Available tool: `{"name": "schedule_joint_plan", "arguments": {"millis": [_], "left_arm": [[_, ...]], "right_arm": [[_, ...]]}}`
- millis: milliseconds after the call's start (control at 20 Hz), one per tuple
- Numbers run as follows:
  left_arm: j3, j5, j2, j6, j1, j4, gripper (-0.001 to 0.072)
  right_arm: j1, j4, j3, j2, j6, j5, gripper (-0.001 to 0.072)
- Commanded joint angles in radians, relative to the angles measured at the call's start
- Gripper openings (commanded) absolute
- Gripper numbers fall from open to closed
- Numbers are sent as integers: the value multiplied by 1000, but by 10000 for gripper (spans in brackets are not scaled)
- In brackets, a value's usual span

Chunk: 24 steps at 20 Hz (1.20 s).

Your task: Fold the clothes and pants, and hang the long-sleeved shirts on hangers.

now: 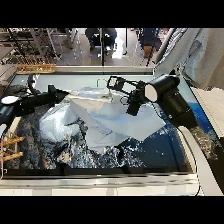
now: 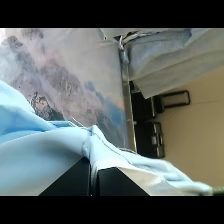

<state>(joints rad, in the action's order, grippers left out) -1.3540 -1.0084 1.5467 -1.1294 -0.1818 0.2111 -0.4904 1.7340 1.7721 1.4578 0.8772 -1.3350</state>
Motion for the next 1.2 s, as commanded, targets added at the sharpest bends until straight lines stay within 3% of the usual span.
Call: {"name": "schedule_joint_plan", "arguments": {"millis": [0,150,250,350,400,450,500,700,750,950,1150], "left_arm": [[-1,-68,-45,69,41,-2,10],[-1,-79,-126,111,145,44,10],[-1,-50,-171,116,245,166,10],[-1,31,-191,116,344,309,22],[-1,69,-194,116,385,365,167],[-1,94,-195,116,414,402,382],[-1,103,-195,116,435,424,534],[-1,65,-228,116,439,433,528],[-1,53,-248,116,439,457,480],[-1,-39,-361,112,439,636,480],[-1,-192,-457,112,439,747,481]], "right_arm": [[-9,31,-32,33,262,132,16],[-8,31,-32,58,631,328,16],[-8,30,-30,55,760,413,16],[-8,17,-23,53,811,415,16],[-8,-2,-23,50,815,403,16],[-8,-22,-23,43,817,393,16],[-8,-36,-23,37,817,388,16],[23,-28,-23,3,905,397,16],[53,-28,-23,-8,943,405,17],[230,-17,-22,-92,1000,400,17],[486,119,-21,-224,1068,238,17]]}}
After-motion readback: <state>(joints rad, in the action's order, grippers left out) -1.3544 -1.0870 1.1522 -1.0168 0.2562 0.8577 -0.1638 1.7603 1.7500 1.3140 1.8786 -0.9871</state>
